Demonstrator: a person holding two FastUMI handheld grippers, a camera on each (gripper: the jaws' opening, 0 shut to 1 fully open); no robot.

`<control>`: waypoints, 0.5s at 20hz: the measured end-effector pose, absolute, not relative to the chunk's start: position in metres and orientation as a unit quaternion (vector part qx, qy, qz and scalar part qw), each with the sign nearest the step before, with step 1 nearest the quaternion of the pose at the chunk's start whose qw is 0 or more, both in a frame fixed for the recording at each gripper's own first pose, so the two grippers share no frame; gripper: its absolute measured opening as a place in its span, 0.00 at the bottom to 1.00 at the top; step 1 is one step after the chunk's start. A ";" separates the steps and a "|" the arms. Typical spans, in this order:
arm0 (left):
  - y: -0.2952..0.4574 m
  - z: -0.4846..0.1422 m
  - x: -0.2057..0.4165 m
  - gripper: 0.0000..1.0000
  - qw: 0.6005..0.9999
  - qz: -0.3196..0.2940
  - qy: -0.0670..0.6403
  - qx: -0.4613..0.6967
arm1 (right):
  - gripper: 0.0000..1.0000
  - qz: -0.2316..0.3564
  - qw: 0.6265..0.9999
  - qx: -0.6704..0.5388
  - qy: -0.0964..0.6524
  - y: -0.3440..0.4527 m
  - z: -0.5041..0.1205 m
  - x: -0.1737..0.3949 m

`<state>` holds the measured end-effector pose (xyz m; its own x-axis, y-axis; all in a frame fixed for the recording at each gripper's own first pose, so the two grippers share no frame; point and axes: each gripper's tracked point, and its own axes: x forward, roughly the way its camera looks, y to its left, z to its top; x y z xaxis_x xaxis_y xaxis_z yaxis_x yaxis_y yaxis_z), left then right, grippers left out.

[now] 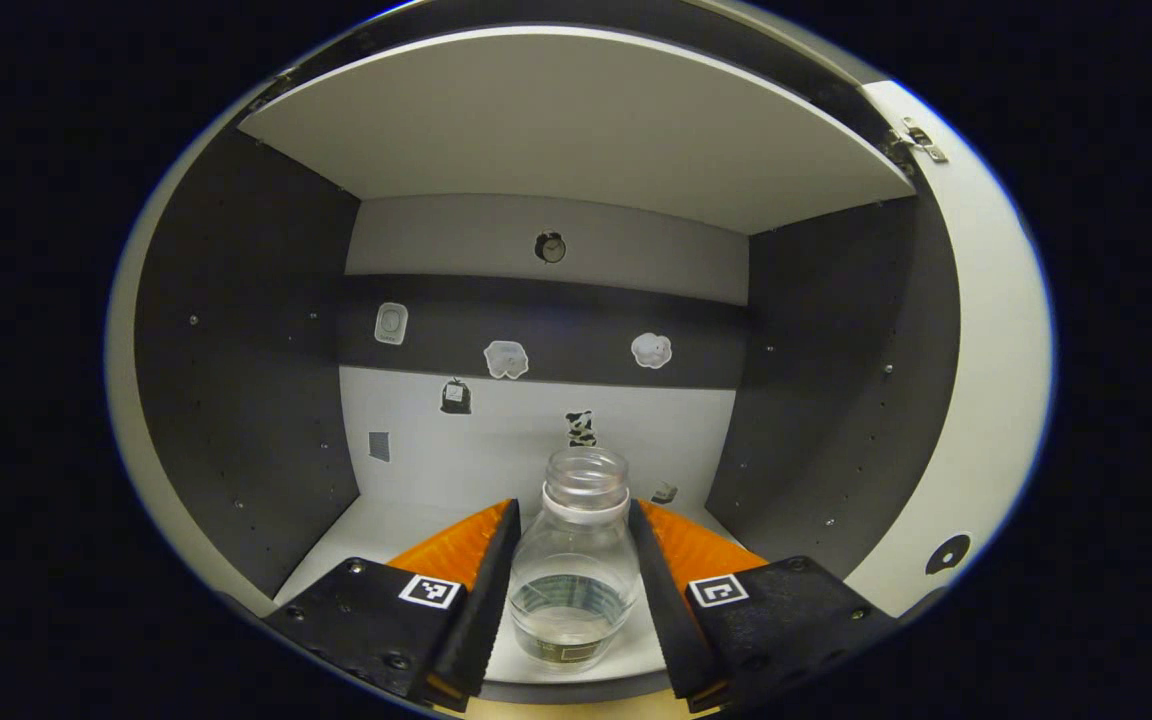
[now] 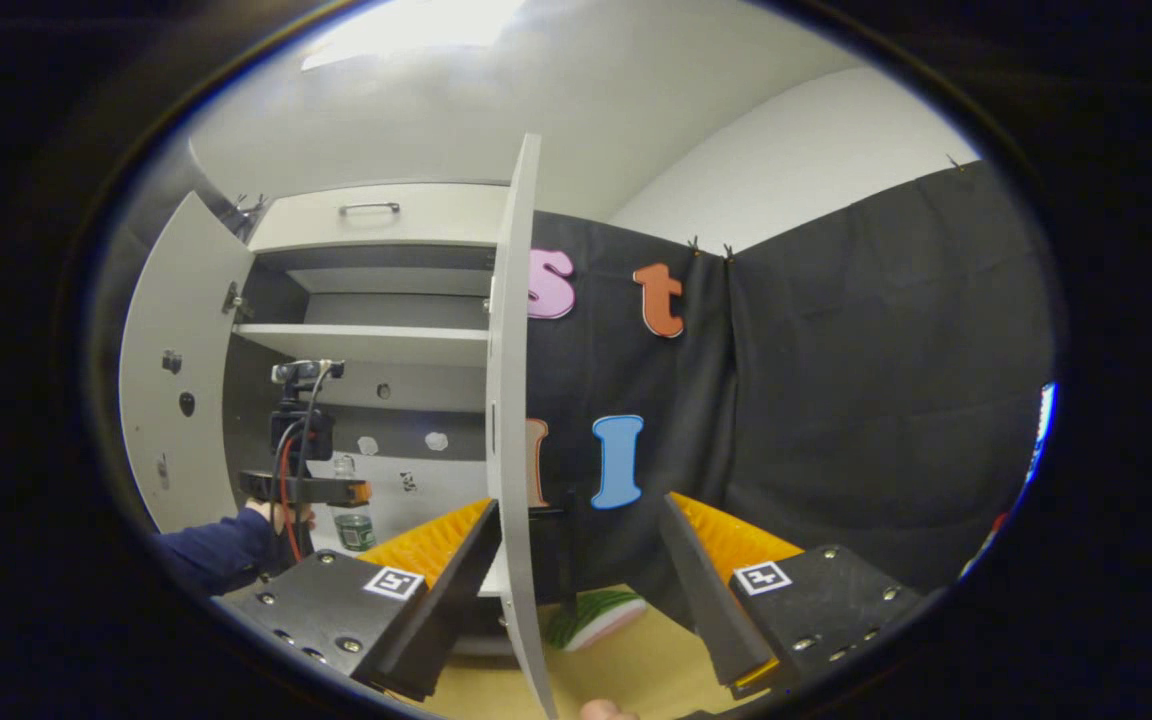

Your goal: Grasp the bottle in the cabinet with the left hand and place it on the coaster, then close the right door with the right hand and the left door with the left hand.

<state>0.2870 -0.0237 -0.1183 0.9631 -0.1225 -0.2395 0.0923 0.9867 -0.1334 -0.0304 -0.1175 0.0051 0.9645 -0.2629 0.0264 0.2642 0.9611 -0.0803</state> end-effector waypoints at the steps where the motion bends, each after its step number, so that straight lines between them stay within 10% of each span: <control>1: -0.023 -0.110 0.280 0.68 0.990 -0.060 0.116 -0.060 | 0.97 -0.133 0.990 -0.041 -0.009 -0.120 0.007 -0.030; 10: -0.010 -0.098 0.179 0.68 0.986 -0.092 0.111 -0.080 | 0.96 -0.107 0.993 -0.036 -0.027 -0.117 0.018 -0.037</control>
<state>0.1789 -0.0104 -0.0983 0.9583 -0.1998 -0.2043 0.1640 0.9700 -0.1792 -0.0367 -0.1175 0.0180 0.9756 -0.2106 0.0612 0.2145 0.9745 -0.0658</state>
